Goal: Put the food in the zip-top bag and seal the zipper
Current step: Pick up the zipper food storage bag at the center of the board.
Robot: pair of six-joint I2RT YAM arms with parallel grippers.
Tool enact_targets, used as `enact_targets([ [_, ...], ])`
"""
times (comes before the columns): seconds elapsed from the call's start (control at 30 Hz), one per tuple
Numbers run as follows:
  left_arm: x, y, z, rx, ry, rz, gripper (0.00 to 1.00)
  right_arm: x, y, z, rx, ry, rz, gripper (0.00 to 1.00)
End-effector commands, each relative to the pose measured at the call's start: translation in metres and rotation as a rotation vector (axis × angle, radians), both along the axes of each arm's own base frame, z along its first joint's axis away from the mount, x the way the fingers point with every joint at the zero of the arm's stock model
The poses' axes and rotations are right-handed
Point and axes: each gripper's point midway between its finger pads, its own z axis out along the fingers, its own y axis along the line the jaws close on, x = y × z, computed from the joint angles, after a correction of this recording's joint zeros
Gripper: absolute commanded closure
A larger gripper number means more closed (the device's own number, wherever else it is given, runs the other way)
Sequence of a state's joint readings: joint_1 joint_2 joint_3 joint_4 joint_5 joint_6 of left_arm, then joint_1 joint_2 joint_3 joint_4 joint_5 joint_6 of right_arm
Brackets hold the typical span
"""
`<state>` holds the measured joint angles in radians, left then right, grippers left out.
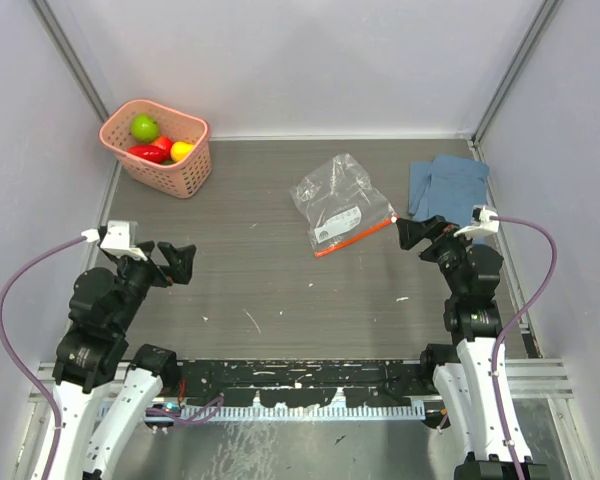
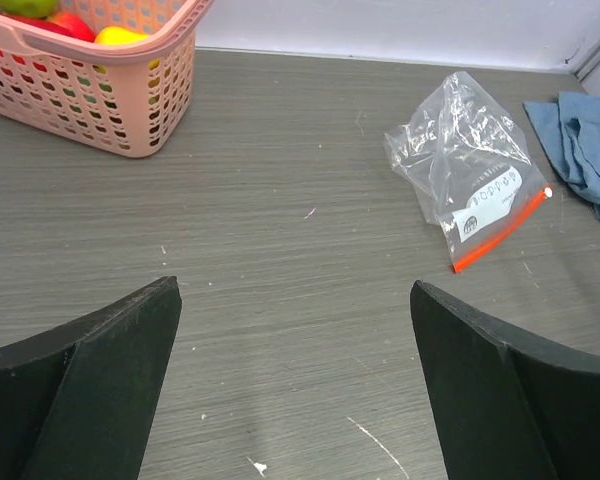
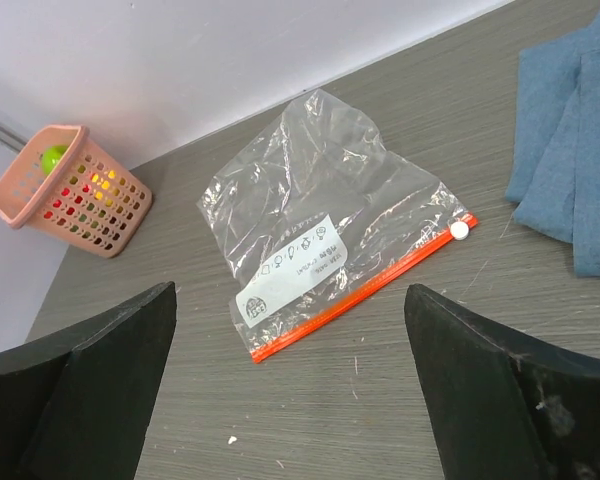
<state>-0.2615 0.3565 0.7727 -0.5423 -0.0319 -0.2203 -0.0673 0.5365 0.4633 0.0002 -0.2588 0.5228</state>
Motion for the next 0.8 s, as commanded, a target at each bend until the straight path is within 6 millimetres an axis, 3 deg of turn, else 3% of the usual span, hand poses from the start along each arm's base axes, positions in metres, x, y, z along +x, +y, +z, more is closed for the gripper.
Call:
enact_targets([
  [0.0,0.003,-0.006,0.020,-0.024,-0.061,-0.030,0.02,0.004,-0.003,0.023,-0.008,-0.091,-0.022,0.00],
  [0.43,0.008,-0.029,0.022,-0.088,0.029,-0.123,0.02,0.003,0.004,0.014,-0.005,-0.098,0.017,0.00],
  [0.77,0.042,-0.063,-0.010,-0.293,0.241,-0.161,0.02,0.013,0.019,-0.023,0.051,-0.032,0.087,0.00],
])
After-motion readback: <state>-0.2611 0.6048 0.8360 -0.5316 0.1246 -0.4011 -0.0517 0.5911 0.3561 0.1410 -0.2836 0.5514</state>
